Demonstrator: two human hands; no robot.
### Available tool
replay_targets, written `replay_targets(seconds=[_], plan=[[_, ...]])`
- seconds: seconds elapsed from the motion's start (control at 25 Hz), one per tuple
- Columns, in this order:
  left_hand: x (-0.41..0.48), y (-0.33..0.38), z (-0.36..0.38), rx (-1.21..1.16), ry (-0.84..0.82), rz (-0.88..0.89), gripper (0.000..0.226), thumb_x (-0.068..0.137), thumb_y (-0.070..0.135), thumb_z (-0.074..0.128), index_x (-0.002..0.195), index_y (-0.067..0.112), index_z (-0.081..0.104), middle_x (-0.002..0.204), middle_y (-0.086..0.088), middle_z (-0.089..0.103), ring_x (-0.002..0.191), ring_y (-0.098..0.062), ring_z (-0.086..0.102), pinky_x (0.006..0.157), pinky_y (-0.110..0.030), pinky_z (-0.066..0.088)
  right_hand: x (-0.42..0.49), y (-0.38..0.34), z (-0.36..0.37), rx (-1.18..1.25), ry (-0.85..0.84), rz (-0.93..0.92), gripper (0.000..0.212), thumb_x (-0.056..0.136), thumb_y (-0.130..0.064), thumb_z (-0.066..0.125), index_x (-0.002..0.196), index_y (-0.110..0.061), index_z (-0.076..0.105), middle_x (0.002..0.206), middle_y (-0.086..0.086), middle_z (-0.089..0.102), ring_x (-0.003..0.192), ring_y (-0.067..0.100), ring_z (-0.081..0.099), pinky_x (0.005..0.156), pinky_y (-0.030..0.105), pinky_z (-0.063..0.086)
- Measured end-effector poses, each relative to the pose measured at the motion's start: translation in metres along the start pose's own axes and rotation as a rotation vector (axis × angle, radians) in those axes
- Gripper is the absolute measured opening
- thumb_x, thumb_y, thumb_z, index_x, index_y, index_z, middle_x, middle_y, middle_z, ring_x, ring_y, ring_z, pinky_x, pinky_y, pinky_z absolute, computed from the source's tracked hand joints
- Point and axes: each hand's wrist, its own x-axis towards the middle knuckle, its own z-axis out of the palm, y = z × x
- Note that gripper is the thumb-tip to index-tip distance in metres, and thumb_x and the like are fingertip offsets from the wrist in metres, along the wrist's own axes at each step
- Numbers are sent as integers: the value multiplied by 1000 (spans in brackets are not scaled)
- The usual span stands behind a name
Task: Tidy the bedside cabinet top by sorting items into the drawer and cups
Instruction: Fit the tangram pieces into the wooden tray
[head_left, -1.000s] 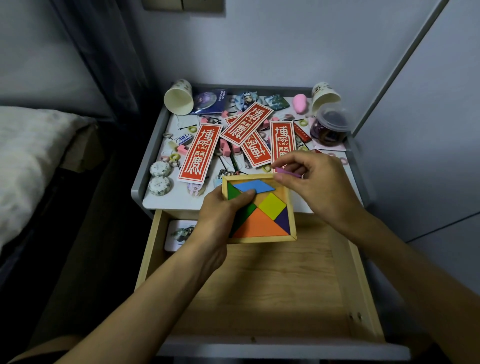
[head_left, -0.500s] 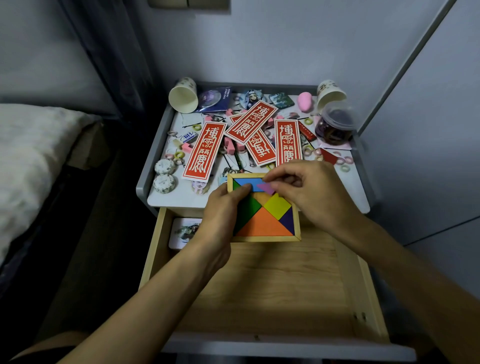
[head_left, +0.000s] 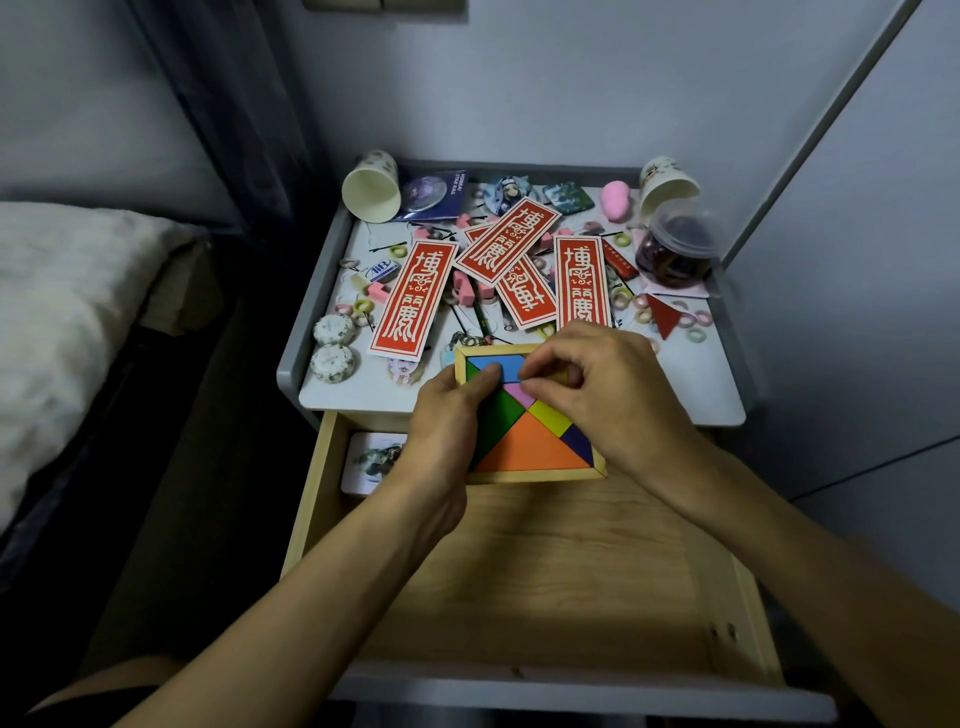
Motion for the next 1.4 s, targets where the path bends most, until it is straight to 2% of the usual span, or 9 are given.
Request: replay_targets(seconds=[0.28, 0.44, 0.56, 0.68, 0.84, 0.96, 1.2, 1.28, 1.4], plan=[[2, -1, -1, -21, 12, -28, 17, 95, 22, 60, 107, 13, 68, 97, -11, 75, 97, -34, 70, 93, -49, 53, 3, 7, -5, -38, 116, 110, 17, 82, -28, 75, 97, -22, 70, 96, -7, 53, 82, 0, 49, 67, 12, 41], [0, 0, -2, -22, -23, -32, 22, 92, 26, 64, 110, 13, 67, 97, -11, 75, 94, -32, 71, 90, -46, 55, 4, 9, -4, -14, 67, 210, 23, 81, -31, 76, 100, -25, 66, 88, -17, 40, 74, -3, 43, 59, 7, 31], [1, 0, -3, 8, -11, -16, 23, 93, 29, 65, 111, 15, 67, 96, -9, 76, 90, -28, 72, 81, -39, 58, 5, 8, -5, 69, 64, 227, 21, 80, -28, 77, 97, -25, 65, 89, -16, 42, 70, -3, 43, 58, 3, 36], [2, 0, -3, 19, 15, -6, 20, 93, 27, 64, 110, 15, 67, 94, -6, 76, 84, -23, 73, 72, -32, 58, 7, 10, -7, 133, 58, 247, 19, 80, -28, 76, 95, -27, 64, 93, -10, 46, 68, 0, 46, 57, 8, 39], [2, 1, -2, -6, 30, 2, 19, 94, 23, 63, 111, 15, 66, 95, -6, 76, 85, -24, 73, 80, -37, 59, 8, 16, -10, 152, 21, 246, 21, 81, -25, 76, 97, -28, 62, 104, -5, 47, 70, 1, 48, 53, 6, 41], [2, 0, -3, -11, 25, 2, 17, 94, 23, 63, 109, 17, 66, 96, -7, 76, 91, -27, 72, 87, -44, 57, 7, 18, -7, 142, -1, 231, 20, 83, -24, 75, 98, -28, 63, 96, -12, 44, 69, 1, 47, 57, 10, 39], [2, -1, -5, 27, -18, 13, 34, 81, 14, 76, 113, 13, 65, 96, -6, 76, 86, -25, 73, 78, -38, 59, 18, 34, -12, 196, 81, 269, 12, 87, -16, 70, 98, -21, 66, 87, -5, 57, 68, 5, 54, 57, 11, 43], [3, 0, -6, 24, 5, 23, 33, 81, 12, 76, 112, 11, 66, 95, -6, 76, 84, -24, 74, 76, -35, 59, 27, 59, -20, 57, 180, 335, 11, 93, -18, 64, 103, -17, 65, 91, -1, 63, 74, 7, 59, 58, 11, 45], [3, 1, -7, 26, 18, 27, 34, 80, 12, 77, 113, 11, 66, 95, -6, 76, 82, -22, 74, 71, -33, 59, 36, 107, -30, -295, 276, 415, 25, 93, -25, 64, 113, -10, 64, 107, 10, 64, 93, 27, 64, 72, 31, 50]])
